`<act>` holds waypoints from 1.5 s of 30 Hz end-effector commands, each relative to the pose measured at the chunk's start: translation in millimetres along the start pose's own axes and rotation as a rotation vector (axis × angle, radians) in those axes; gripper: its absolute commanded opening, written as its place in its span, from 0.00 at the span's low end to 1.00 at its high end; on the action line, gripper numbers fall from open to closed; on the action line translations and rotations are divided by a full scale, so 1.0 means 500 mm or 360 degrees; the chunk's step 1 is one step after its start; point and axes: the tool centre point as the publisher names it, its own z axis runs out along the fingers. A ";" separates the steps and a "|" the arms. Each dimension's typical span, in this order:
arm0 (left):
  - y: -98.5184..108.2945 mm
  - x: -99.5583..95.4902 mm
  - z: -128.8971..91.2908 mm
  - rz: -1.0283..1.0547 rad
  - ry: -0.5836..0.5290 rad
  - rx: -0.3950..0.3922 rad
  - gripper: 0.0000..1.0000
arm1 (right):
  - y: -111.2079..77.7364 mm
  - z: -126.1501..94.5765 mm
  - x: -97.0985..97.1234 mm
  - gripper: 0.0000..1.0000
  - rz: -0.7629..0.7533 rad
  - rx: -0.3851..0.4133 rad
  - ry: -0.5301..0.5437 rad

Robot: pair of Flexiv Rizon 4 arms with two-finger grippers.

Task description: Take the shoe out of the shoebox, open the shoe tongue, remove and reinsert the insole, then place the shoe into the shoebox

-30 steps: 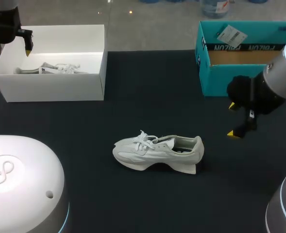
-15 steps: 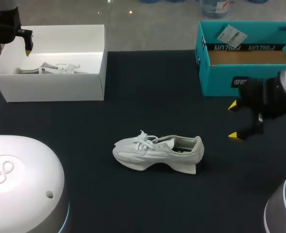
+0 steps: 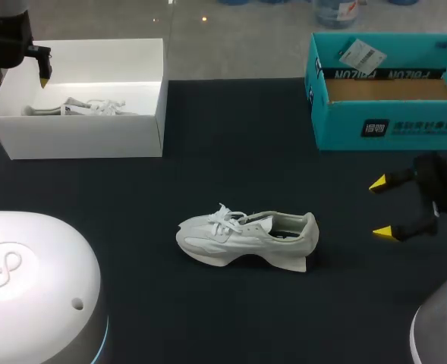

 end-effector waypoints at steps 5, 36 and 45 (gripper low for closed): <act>0.001 0.001 0.000 0.0001 0.0000 0.0001 1.00 | -0.013 0.023 0.027 1.00 -0.0009 -0.0209 -0.0034; 0.001 0.001 0.000 0.0001 0.0000 0.0001 1.00 | -0.006 0.055 0.077 1.00 0.0088 -0.0197 -0.0059; 0.001 0.001 0.000 0.0001 0.0000 0.0001 1.00 | -0.006 0.055 0.077 1.00 0.0088 -0.0197 -0.0059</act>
